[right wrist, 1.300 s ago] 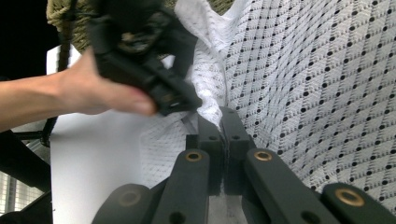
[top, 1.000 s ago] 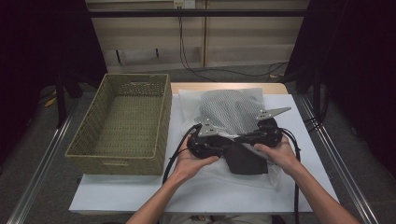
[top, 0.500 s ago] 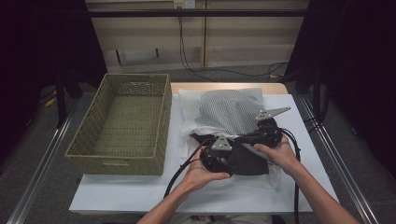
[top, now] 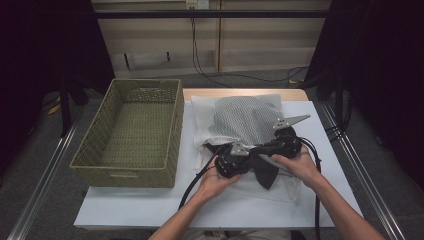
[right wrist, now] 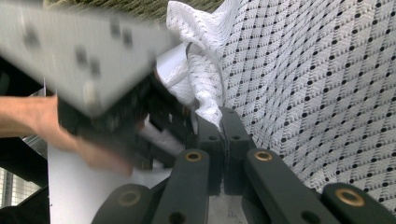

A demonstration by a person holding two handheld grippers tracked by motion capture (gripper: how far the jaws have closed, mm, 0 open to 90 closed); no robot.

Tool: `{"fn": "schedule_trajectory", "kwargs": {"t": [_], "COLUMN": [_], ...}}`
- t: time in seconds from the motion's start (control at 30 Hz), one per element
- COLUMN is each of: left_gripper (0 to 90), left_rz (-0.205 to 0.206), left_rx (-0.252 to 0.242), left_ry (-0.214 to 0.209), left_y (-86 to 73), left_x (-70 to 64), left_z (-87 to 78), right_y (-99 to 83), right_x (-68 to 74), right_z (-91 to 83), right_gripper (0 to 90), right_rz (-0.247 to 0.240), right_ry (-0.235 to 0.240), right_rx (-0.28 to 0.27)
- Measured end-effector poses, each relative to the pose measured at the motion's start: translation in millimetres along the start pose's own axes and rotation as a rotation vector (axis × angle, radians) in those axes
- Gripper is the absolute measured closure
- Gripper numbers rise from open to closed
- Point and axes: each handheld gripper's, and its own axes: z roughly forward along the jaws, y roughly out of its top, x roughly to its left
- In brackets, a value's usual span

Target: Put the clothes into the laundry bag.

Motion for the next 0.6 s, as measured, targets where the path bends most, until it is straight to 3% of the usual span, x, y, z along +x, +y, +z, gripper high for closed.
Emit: {"fn": "schedule_trajectory", "kwargs": {"t": [0.03,0.1,0.13,0.17,0.23,0.27,0.33,0.47,0.53,0.6], "left_gripper": [88.1,88.2,88.2,88.2,88.3,88.2,88.3,88.4,88.4,88.4], "left_rz": [-0.005,-0.025,-0.028,-0.047,-0.067,-0.071,-0.095,-0.100,-0.102,-0.099], "left_rx": [-0.009,-0.036,-0.042,-0.059,-0.076,-0.078,-0.119,-0.163,-0.182,-0.177], "left_ry": [0.026,0.036,0.080,0.097,0.111,0.139,0.147,0.195,0.195,0.224], "left_y": [3.9,6.2,11.2,12.4,13.7,15.1,18.8,31.6,37.8,39.8], "left_x": [4.6,9.5,19.3,25.2,31.5,32.1,36.4,43.5,46.9,52.7], "left_z": [-3.7,-4.9,-5.8,-4.6,-2.7,-2.3,-0.6,-0.8,-1.1,-0.1], "right_y": [0.2,1.1,1.8,2.1,3.0,3.3,3.7,5.0,6.6,8.0], "right_x": [0.5,2.1,3.5,4.1,6.6,7.1,8.2,8.1,8.6,8.5], "right_z": [-0.3,-1.0,-1.1,-1.1,-0.6,-0.2,-0.3,-3.1,-7.1,-11.2], "right_gripper": [89.6,89.5,89.6,89.6,89.6,89.6,89.5,89.6,89.6,89.7], "right_rz": [0.000,-0.005,-0.007,-0.009,-0.008,-0.015,-0.016,-0.005,-0.002,0.004], "right_ry": [0.000,0.006,0.014,0.017,0.023,0.024,0.029,0.051,0.058,0.066], "right_rx": [-0.001,-0.002,-0.003,-0.004,-0.003,-0.004,-0.004,-0.027,-0.041,-0.058]}}
